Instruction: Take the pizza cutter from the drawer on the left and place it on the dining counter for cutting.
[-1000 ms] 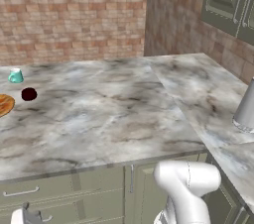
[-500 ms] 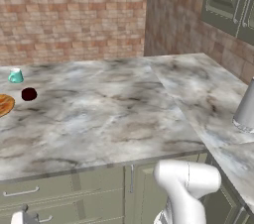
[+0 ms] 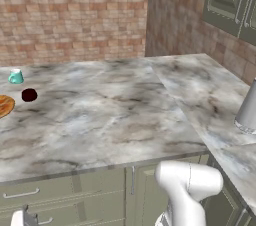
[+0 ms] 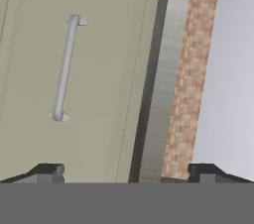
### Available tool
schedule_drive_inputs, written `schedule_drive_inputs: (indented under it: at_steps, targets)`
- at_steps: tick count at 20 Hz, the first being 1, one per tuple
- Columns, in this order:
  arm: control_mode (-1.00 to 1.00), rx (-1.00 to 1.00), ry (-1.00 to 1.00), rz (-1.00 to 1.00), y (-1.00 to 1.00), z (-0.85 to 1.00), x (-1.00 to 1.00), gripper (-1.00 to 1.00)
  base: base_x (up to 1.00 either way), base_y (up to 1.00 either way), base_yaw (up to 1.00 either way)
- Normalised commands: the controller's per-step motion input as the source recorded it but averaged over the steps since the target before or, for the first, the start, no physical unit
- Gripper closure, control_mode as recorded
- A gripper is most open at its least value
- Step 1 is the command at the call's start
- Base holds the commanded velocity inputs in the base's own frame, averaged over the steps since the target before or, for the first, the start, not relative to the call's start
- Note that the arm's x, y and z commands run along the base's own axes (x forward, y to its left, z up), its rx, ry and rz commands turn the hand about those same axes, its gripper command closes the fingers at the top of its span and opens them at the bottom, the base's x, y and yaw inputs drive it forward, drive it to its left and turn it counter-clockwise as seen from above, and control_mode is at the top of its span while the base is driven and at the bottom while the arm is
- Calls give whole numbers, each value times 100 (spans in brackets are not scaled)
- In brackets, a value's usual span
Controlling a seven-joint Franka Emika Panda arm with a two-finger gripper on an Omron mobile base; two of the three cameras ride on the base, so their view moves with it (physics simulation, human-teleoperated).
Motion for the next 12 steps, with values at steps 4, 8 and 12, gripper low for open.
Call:
schedule_drive_inputs:
  at_steps: [4,8,12]
  targets:
    - [-100,3,0,0,0,-12,23,-100,0,0,0]
    - [-100,2,0,0,0,-13,31,-100,0,0,0]
    - [-100,0,0,0,0,-35,32,-100,0,0,0]
